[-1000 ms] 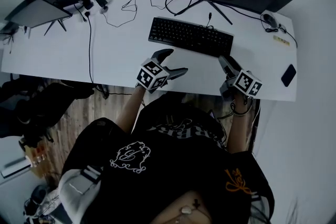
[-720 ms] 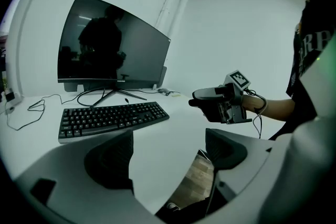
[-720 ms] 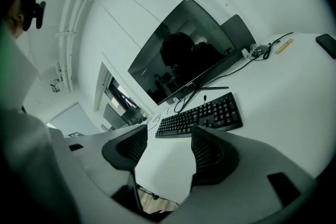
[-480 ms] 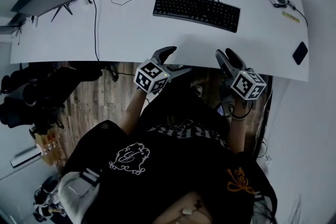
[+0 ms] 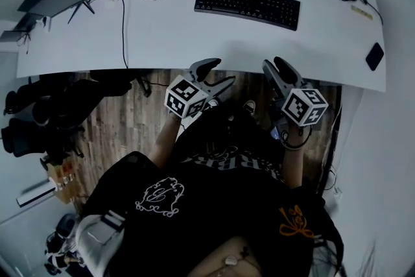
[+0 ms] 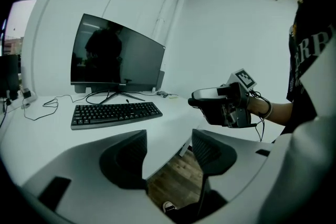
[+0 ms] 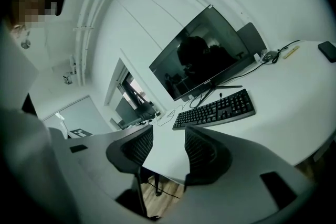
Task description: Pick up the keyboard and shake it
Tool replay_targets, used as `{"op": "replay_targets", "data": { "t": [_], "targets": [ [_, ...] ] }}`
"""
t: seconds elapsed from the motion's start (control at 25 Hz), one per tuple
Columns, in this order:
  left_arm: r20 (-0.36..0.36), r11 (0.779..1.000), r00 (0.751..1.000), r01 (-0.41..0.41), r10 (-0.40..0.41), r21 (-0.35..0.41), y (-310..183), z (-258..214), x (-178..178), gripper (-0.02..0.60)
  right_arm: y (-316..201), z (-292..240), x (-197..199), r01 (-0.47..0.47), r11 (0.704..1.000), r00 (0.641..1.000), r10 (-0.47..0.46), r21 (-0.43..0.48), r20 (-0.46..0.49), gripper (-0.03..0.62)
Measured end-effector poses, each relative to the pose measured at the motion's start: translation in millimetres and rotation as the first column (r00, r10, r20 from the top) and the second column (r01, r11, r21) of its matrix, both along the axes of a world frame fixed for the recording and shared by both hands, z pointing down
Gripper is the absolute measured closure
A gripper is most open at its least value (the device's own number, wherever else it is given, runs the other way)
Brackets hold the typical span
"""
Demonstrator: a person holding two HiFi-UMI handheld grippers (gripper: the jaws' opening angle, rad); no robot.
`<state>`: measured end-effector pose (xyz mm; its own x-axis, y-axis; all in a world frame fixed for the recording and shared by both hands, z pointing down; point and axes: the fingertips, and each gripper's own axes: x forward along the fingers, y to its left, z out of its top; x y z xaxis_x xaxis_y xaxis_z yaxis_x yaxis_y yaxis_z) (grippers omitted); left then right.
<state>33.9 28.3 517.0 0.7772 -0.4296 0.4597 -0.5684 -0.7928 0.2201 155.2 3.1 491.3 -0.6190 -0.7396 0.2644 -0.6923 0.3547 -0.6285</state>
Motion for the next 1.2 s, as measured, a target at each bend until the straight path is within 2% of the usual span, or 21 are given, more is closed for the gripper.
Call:
{"op": "replay_targets", "data": {
  "t": [0.08,0.24,0.44,0.68,0.96,1.2],
  "targets": [
    [-0.039,1.0,0.999,0.024,-0.024,0.004,0.7,-5.2,-6.4,0.37,6.7,-3.6,-9.1,0.006,1.0,1.0,-0.006,0.005,-0.001,0.396],
    [-0.107,0.999,0.993,0.044,-0.044,0.004,3.8,-18.4,-22.3,0.451,15.9,-12.9,-31.2,0.017,1.0,1.0,-0.016,0.025,-0.017,0.414],
    [-0.113,0.998,0.993,0.049,-0.045,0.028,11.5,-27.8,-54.8,0.47,27.3,-21.6,-68.6,0.016,0.999,0.999,-0.015,0.045,-0.036,0.455],
    [-0.15,0.998,0.988,0.048,-0.04,0.049,25.4,-42.2,-94.5,0.502,46.3,-33.2,-117.4,0.015,0.997,0.998,-0.01,0.072,-0.07,0.551],
    [-0.104,0.996,0.994,-0.018,0.027,0.089,46.3,-48.2,-122.4,0.526,71.0,-31.9,-155.7,-0.012,0.996,0.996,0.02,0.089,-0.088,0.582],
    [-0.127,0.995,0.991,-0.039,0.05,0.091,62.4,-47.3,-136.2,0.546,88.4,-31.0,-174.1,-0.028,0.994,0.994,0.039,0.104,-0.101,0.582]
  ]
}}
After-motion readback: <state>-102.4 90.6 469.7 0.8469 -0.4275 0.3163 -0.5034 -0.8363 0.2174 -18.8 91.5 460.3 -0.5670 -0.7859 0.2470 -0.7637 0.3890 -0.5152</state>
